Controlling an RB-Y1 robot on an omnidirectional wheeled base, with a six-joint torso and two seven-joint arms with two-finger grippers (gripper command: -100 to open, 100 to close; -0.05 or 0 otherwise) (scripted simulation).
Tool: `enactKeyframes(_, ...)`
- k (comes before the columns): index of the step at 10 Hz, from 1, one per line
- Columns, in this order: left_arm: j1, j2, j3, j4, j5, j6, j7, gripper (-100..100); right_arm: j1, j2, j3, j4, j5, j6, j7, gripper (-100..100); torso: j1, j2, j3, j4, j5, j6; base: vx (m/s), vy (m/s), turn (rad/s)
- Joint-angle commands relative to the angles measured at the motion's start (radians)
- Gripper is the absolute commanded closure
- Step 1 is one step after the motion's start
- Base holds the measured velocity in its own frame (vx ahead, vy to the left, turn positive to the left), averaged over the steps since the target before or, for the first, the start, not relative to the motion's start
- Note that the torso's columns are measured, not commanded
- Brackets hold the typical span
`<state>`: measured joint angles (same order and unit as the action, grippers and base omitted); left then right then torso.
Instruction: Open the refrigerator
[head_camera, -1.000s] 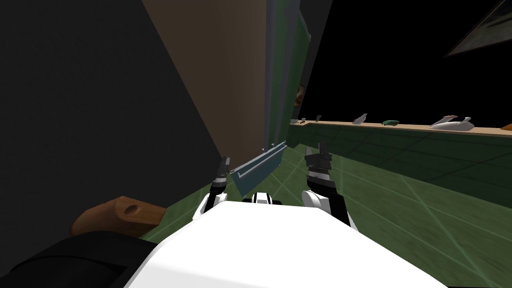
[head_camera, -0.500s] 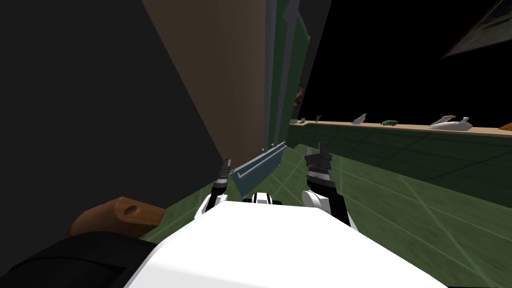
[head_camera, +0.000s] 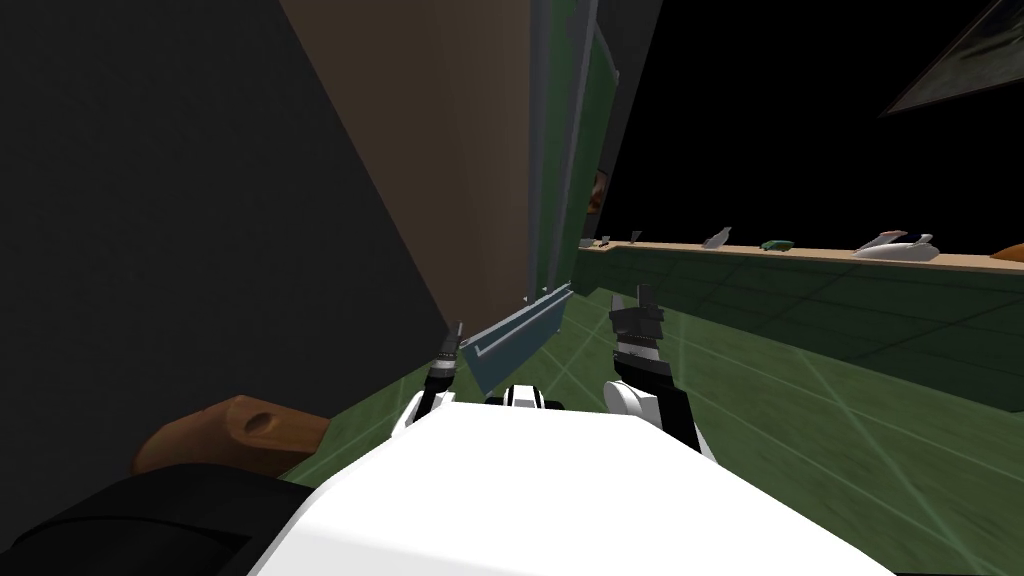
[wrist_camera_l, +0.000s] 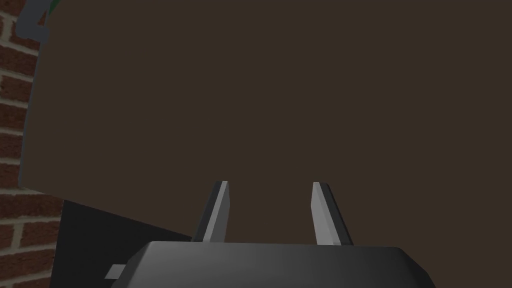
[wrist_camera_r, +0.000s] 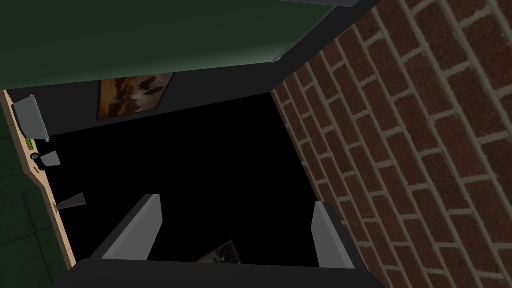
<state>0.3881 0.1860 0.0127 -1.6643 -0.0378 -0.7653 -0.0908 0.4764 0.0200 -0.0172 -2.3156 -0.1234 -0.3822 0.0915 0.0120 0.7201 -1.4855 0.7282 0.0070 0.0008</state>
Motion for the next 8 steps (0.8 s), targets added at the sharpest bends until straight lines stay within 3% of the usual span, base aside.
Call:
enactKeyframes(1, -0.001, -0.002, -0.001, 0.066, -0.004, -0.003, -0.007, -100, 0.000, 0.000, 0.000, 0.000, 0.000, 0.000, 0.000, 0, -0.001, 0.000, 0.000, 0.000, 0.000, 0.001, 0.006, -0.002, -0.006)
enactKeyframes(8, -0.027, -0.011, -0.008, 0.234, -0.016, -0.038, -0.025, -100, 0.000, 0.000, 0.000, 0.000, 0.000, 0.000, 0.000, 0, -0.001, 0.001, 0.001, 0.001, 0.000, 0.001, 0.002, 0.000, -0.006)
